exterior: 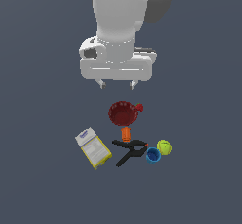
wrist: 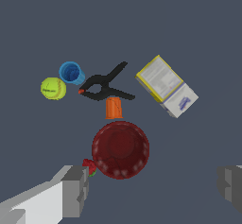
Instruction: Pick up a designated object from a clutter of objects.
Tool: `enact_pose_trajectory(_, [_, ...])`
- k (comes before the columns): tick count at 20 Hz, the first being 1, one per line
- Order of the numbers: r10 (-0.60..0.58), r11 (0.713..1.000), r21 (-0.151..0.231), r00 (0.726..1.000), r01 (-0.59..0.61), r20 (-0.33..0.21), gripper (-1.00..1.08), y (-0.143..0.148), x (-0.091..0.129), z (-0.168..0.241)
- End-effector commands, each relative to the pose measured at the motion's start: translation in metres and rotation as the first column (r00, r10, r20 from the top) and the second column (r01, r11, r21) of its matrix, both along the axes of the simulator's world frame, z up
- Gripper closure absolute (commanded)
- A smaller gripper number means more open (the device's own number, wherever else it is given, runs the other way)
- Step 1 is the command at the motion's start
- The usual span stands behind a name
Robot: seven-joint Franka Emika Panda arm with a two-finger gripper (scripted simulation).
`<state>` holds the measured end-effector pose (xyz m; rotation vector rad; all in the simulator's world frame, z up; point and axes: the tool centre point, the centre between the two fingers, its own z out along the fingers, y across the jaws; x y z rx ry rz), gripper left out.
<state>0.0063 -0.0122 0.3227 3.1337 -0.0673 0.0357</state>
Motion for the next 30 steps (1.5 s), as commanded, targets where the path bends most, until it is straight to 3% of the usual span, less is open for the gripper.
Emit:
enact_pose_trajectory(1, [0.0,1.0,0.0,1.0,0.0,0.0,-0.92,0.0,0.0,0.0])
enact_pose_trajectory(10, [0.011,1.0,0.029,1.0,-0.011,0.021,-0.92,0.014,0.005,0.016])
enact_pose_trajectory(17, [0.011,1.0,0.029,1.0,-0.011,0.021,-0.92,0.014,0.006,0.014])
enact_pose_trajectory(24, [0.012,1.0,0.025,1.0,-0.012,0.016,-0.92,0.016,0.016,-0.013])
enact_pose_trajectory(30, [0.015,1.0,0.019,1.0,-0.015,0.007,-0.92,0.019,0.03,-0.06])
